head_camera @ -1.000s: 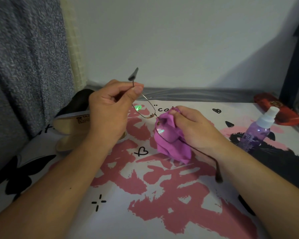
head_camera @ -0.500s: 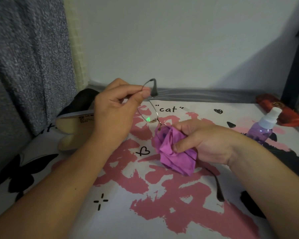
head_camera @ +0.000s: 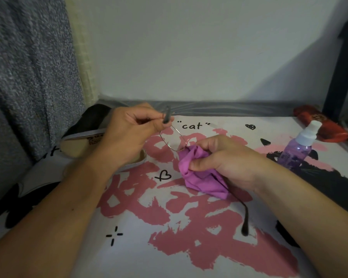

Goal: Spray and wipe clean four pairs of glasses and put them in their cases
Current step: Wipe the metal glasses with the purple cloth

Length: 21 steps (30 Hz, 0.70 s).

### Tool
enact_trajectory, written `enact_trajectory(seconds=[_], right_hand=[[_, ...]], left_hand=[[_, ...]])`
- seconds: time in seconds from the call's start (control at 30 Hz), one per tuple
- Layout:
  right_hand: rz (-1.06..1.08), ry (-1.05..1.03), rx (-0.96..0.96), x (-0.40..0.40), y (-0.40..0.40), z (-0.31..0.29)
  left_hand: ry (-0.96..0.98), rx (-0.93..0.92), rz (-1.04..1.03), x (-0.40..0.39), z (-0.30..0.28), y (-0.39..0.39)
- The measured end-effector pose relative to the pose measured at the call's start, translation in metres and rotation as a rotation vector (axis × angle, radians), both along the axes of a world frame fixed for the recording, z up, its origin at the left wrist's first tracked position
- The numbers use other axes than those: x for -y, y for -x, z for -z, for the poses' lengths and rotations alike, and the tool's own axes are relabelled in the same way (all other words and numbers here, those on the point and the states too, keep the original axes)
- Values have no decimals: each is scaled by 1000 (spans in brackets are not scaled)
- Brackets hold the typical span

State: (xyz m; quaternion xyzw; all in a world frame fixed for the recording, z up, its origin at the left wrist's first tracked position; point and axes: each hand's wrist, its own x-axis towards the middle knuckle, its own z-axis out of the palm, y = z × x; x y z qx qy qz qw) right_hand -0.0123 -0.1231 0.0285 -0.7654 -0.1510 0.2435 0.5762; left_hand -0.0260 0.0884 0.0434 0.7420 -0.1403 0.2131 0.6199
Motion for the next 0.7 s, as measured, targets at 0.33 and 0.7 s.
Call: enact_trajectory(seconds=[0.33,0.7], right_hand=[[-31,-138,-72,1,-2,-7],[-266,-282,-234,7,-2,-9]], left_hand=[[-27,51,-101,-1,9,-8],[-168,85,111,17,10,5]])
